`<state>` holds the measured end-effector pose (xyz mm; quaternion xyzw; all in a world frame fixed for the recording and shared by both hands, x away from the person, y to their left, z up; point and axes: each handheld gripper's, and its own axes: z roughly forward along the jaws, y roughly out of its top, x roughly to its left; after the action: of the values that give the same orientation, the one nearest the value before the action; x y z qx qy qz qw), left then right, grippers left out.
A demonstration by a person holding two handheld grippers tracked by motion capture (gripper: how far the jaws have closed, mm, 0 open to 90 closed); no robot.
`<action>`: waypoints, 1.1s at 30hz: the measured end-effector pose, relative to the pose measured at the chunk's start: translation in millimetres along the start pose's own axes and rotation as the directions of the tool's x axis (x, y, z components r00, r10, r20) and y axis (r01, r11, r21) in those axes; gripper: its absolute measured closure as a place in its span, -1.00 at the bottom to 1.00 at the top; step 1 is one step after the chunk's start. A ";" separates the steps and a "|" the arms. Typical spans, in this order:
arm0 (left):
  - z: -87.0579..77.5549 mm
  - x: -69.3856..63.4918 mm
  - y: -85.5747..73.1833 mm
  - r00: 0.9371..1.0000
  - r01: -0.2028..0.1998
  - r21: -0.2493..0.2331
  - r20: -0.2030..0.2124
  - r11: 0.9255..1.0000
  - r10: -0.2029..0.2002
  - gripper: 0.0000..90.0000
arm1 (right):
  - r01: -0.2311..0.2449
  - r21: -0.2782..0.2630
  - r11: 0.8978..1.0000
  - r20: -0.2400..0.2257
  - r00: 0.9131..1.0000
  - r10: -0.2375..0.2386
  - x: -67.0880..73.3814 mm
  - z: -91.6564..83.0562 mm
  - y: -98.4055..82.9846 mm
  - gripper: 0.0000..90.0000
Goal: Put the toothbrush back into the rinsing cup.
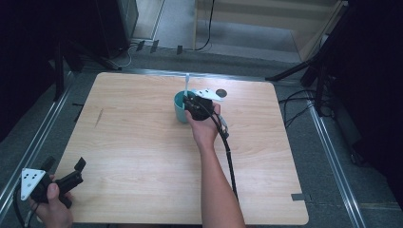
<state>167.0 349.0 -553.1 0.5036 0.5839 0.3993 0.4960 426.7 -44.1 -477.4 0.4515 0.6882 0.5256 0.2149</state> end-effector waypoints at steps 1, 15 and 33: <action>0.1 0.0 0.0 1.000 0.001 0.000 0.000 1.000 -0.001 -1.00 | 0.000 -0.003 1.000 0.001 1.000 0.000 -0.1 -1.0 0.7 0.65; 1.0 -0.4 0.2 1.000 -0.001 0.002 0.000 1.000 0.001 -1.00 | 0.022 -0.105 0.994 0.009 1.000 -0.021 -9.9 -35.6 11.5 0.27; 1.1 -1.7 0.1 1.000 -0.014 0.007 -0.004 1.000 0.014 -1.00 | 0.017 -0.024 1.000 0.148 0.989 -0.013 -47.0 -99.2 4.8 -0.93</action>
<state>168.0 347.3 -552.9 0.5084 0.5828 0.4018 0.4903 375.7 -136.3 -446.2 0.4811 0.6672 0.4978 0.2749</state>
